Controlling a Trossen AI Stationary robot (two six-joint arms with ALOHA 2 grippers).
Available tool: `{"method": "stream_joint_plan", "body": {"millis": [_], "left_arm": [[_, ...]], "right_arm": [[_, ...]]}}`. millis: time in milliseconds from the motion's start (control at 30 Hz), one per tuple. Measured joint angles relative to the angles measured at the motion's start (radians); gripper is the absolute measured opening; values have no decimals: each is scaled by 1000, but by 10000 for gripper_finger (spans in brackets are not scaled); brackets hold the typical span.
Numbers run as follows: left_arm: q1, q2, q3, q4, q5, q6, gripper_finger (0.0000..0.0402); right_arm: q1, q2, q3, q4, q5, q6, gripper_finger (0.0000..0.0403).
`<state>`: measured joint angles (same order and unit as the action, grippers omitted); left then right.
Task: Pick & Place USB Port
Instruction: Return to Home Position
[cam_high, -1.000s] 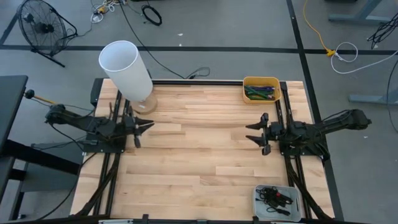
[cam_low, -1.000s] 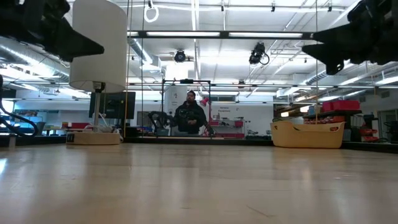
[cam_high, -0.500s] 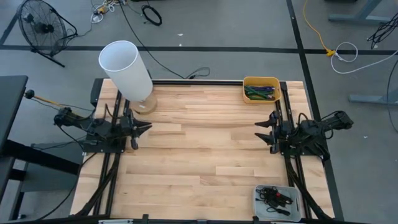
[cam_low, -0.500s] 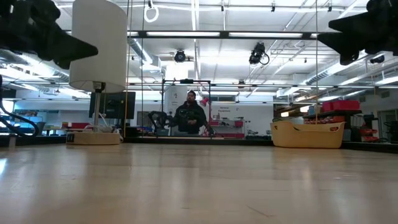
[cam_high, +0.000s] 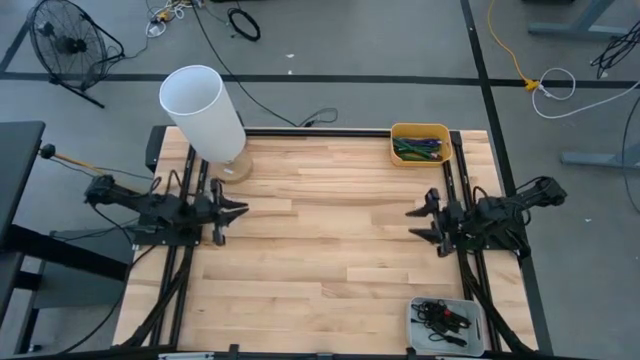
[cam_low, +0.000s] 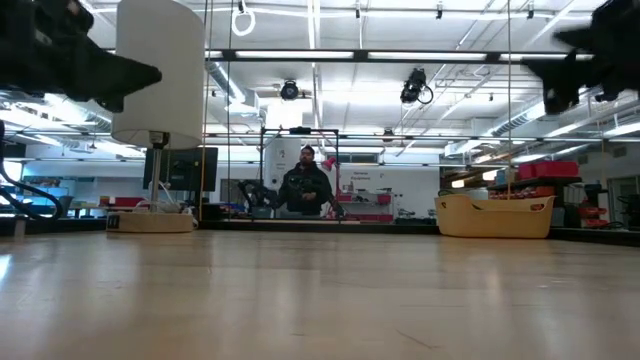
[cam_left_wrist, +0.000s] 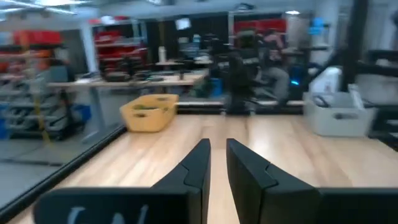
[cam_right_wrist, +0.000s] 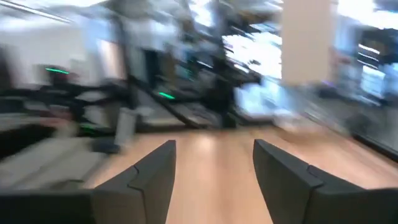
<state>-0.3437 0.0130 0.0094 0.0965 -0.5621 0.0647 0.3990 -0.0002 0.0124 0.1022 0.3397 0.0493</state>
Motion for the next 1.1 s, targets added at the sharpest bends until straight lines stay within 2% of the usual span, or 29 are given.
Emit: {"method": "stream_joint_plan", "body": {"millis": [67, 133, 167, 300, 433, 600, 667, 833, 967, 1033, 1100], "left_arm": [[14, -2, 0, 53, 44, 39, 55], [31, -5, 0, 125, 96, 79, 55], [43, -3, 0, 139, 127, 97, 55], [132, -4, -1, 259, 283, 123, 55], [233, 2, -1, 203, 350, 69, 55], [351, 18, -1, 56, 468, -52, 55], [385, 20, -1, -3, 472, -79, 55], [421, 20, -1, -27, 513, -99, 55], [421, 20, -1, -48, 481, -97, 55], [421, 19, -1, -49, 456, -98, 55], [422, 20, -2, -48, 449, -97, 55]], "right_arm": [[0, 4, 3, 69, -123, -41, 213], [-2, 1, 6, 98, -187, -76, 213], [-5, 0, 6, 91, -178, -88, 213], [-37, 0, 5, 19, 22, -65, 213], [-67, 0, 5, -21, -30, -37, 213], [-104, 0, 5, -28, -23, -70, 213], [-124, 0, 5, -40, 3, -73, 213], [-155, 1, 5, -45, 9, -2, 213], [-157, 18, 5, -44, 33, 24, 213], [-158, 27, 5, -42, 71, -32, 213], [-161, 29, 5, -37, 171, -83, 213]]}}
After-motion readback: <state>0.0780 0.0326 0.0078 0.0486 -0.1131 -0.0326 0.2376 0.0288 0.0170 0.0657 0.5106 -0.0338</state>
